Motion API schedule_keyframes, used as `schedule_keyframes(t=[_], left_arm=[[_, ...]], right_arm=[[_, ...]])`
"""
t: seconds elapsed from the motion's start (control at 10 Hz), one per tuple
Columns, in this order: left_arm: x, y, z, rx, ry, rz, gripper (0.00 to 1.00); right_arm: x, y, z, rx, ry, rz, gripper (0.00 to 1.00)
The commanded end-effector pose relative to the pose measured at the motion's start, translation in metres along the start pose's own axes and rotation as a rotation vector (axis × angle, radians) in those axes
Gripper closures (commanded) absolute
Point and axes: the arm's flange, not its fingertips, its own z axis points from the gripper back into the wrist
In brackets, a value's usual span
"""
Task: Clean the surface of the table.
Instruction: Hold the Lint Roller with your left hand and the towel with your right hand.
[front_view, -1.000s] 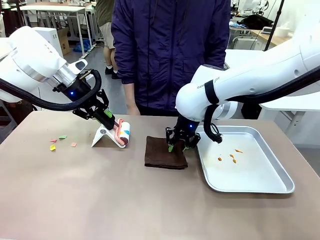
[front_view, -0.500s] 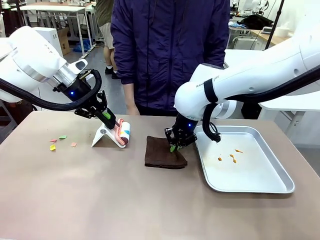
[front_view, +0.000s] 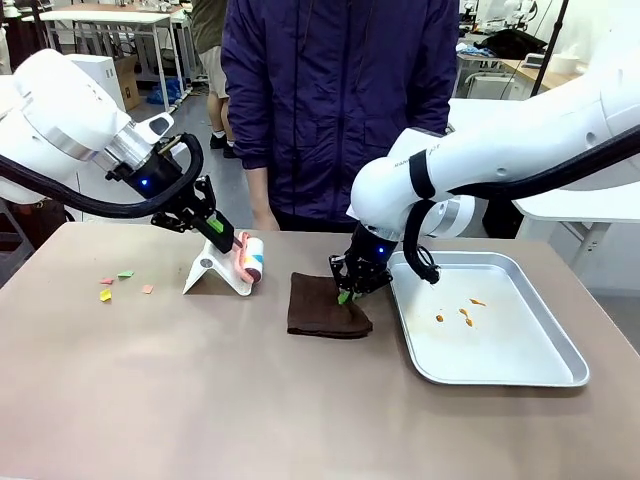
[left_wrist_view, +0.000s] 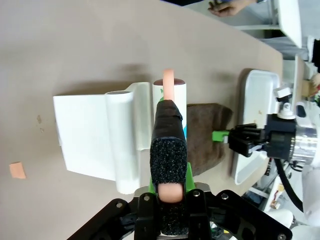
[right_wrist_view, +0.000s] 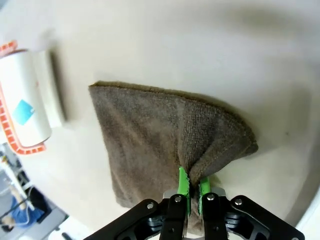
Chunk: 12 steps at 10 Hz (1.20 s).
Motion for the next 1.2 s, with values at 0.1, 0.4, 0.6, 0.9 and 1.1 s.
schedule_keyframes(t=[0.1, 0.4, 0.6, 0.9, 1.1], left_arm=[[-0.004, 0.005, 0.012, -0.164, -0.009, -0.004, 1.00], [-0.012, 0.007, 0.039, -0.359, -0.019, -0.032, 1.00], [-0.030, 0.017, 0.071, -0.421, 0.026, -0.061, 1.00], [-0.078, 0.054, 0.134, -0.559, 0.043, -0.129, 1.00], [-0.108, 0.105, 0.174, -0.648, 0.063, -0.150, 1.00]], right_arm=[[-0.007, -0.030, 0.020, 0.356, -0.014, 0.065, 1.00], [-0.021, -0.066, 0.054, 0.775, -0.035, 0.166, 1.00], [-0.041, -0.086, 0.077, 0.918, -0.051, 0.131, 1.00], [-0.113, -0.108, 0.112, 0.919, -0.166, 0.187, 1.00], [-0.170, -0.144, 0.144, 0.960, -0.341, 0.136, 1.00]])
